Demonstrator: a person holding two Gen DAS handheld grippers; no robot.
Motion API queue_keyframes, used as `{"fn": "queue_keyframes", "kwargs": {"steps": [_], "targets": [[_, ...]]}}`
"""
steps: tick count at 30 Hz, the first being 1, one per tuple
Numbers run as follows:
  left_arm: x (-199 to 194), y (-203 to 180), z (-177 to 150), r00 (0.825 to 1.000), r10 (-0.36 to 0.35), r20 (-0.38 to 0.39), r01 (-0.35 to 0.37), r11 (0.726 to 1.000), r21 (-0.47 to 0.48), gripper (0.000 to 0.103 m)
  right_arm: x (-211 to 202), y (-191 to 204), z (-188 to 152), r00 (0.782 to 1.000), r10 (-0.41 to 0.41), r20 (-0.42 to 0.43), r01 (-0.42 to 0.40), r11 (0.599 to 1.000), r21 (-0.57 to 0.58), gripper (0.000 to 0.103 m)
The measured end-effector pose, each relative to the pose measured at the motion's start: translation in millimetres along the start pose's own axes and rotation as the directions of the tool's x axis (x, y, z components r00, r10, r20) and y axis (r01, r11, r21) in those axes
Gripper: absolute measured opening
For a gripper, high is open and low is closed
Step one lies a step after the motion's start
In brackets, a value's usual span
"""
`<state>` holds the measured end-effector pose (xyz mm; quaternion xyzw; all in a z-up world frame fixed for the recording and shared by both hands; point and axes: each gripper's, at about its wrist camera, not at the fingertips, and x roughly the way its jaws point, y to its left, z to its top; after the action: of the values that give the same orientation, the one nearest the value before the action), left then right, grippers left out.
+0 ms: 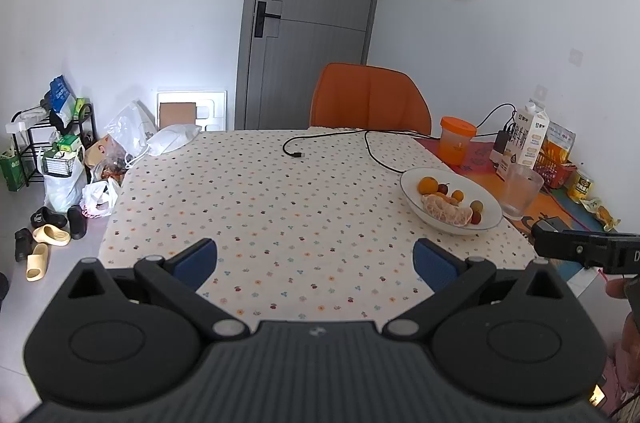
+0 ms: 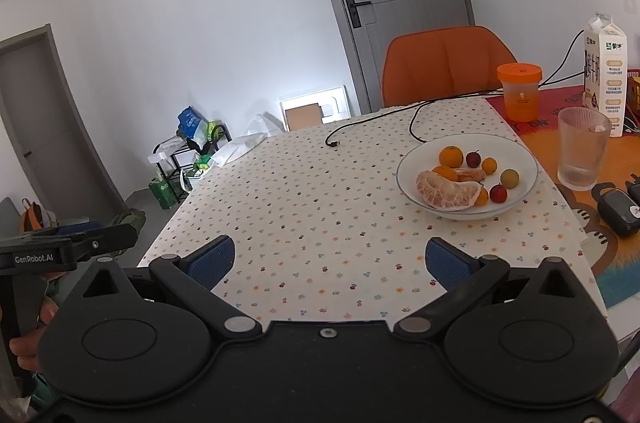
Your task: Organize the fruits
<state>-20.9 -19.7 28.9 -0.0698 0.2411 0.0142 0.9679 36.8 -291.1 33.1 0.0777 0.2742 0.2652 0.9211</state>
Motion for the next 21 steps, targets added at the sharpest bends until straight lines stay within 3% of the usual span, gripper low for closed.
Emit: {"fn": "queue_keyframes", "kwargs": {"steps": [21], "targets": [[0.8, 1.1, -1.4, 1.000, 0.009, 0.001, -0.009, 1.000, 0.002, 0.103, 1.7, -1.2, -1.3, 1.000, -0.003, -0.006, 0.003, 1.000, -0.002, 0.103]]}}
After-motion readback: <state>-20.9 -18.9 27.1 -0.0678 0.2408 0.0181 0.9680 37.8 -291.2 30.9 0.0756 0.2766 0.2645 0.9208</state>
